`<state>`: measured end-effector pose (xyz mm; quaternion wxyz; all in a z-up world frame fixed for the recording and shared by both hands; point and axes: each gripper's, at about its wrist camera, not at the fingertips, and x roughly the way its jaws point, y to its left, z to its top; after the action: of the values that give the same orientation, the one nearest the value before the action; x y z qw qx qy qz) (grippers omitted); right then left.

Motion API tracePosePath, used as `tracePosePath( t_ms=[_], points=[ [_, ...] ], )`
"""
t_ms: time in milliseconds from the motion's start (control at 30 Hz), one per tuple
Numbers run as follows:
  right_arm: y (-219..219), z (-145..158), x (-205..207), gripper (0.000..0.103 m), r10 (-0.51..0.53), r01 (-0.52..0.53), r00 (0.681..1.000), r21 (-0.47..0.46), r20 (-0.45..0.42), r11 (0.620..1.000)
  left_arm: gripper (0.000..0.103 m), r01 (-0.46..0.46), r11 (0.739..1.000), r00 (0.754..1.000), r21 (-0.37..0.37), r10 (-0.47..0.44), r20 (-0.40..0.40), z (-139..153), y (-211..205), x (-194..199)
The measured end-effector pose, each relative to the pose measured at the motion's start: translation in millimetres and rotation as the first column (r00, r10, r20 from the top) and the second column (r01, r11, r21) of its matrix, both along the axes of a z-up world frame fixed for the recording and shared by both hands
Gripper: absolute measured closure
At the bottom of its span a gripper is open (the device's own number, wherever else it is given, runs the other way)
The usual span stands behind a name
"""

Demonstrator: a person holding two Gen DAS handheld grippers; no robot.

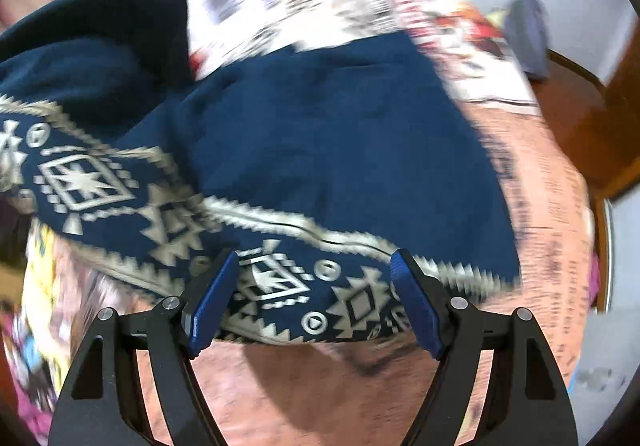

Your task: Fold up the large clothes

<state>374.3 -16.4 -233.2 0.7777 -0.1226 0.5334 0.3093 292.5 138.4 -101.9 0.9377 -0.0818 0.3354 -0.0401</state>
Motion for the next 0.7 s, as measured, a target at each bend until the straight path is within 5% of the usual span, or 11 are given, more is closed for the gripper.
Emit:
tracePosePath(
  t_ms=[133, 267, 367, 433, 500, 700],
  points=[
    [20.9, -8.9, -30.5, 0.028, 0.099, -0.094, 0.994, -0.084, 0.054, 0.992, 0.1, -0.06, 0.994, 0.989, -0.088, 0.047, -0.14, -42.1, 22.9, -24.0],
    [10.9, -3.5, -31.1, 0.028, 0.04, -0.041, 0.999, -0.018, -0.016, 0.999, 0.099, -0.14, 0.987, 0.96, -0.073, 0.117, -0.255, -83.9, 33.6, -40.7],
    [0.0, 6.4, -27.6, 0.028, -0.007, 0.007, 1.0, 0.006, -0.006, 1.0, 0.074, -0.186, 0.972, 0.941, -0.145, 0.134, -0.312, -105.2, 39.2, -49.0],
    [-5.9, 13.4, -27.2, 0.028, -0.034, 0.034, 0.999, 0.02, 0.001, 0.999, 0.044, -0.211, 0.952, 0.936, -0.222, 0.131, -0.328, -113.1, 42.4, -55.1],
    [-10.5, 19.8, -29.5, 0.028, -0.057, 0.057, 0.998, 0.03, 0.005, 0.998, 0.031, -0.226, 0.932, 0.935, -0.284, 0.125, -0.333, -115.7, 43.0, -55.2],
    [-18.7, 22.9, -26.8, 0.028, -0.086, 0.086, 0.996, 0.05, 0.004, 0.995, 0.02, -0.278, 0.836, 0.929, -0.473, 0.109, -0.353, -139.2, 51.7, -29.8]
  ],
)
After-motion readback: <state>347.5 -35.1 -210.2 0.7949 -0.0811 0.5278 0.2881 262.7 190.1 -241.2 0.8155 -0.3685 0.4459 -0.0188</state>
